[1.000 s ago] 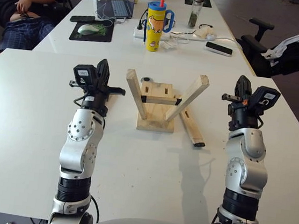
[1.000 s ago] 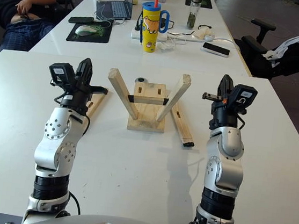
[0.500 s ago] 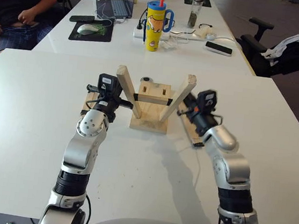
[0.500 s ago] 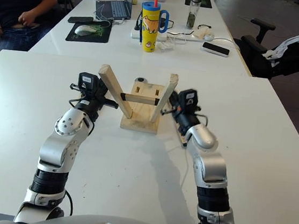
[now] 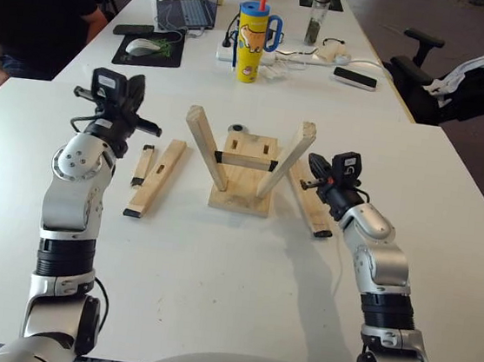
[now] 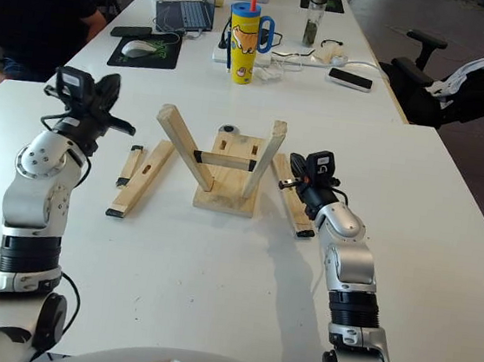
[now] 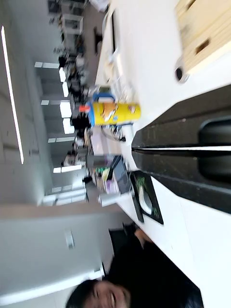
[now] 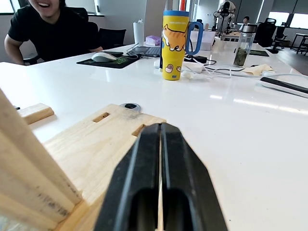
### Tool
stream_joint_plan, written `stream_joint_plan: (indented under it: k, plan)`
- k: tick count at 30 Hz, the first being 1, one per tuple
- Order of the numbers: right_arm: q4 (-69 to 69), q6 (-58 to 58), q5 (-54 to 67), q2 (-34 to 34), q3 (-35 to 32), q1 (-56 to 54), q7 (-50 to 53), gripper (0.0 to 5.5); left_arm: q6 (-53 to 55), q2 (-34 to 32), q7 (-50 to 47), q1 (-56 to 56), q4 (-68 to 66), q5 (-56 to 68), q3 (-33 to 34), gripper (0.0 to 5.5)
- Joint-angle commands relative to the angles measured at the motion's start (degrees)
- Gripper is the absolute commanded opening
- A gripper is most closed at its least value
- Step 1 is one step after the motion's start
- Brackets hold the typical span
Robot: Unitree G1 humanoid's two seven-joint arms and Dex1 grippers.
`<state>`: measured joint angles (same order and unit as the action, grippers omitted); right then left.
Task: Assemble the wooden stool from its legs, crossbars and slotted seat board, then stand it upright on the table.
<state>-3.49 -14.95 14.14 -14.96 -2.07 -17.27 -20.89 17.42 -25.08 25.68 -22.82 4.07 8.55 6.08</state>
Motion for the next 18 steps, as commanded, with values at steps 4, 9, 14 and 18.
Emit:
stream_joint_plan:
  k: [4,9,14,18]
  plan:
    - [-1.5,5.2,2.4,0.4,3.2,-5.1,-11.6,0.0,5.4,-20.9,39.4,-0.8,-2.1,3.8,-13.4,0.03]
    - [-1.2,6.8,2.3,2.4,6.2,-5.3,-15.4,0.0,9.6,-24.8,45.2,2.4,1.1,2.9,-17.4,0.03]
    - [0.6,5.3,2.5,3.4,10.8,-5.5,-19.9,0.0,8.5,-24.6,45.3,4.0,0.9,-0.5,-21.8,0.03]
    - [0.2,3.8,0.4,6.9,17.4,-7.5,-21.1,0.0,9.0,-24.5,44.8,6.3,1.6,-2.5,-24.8,0.03]
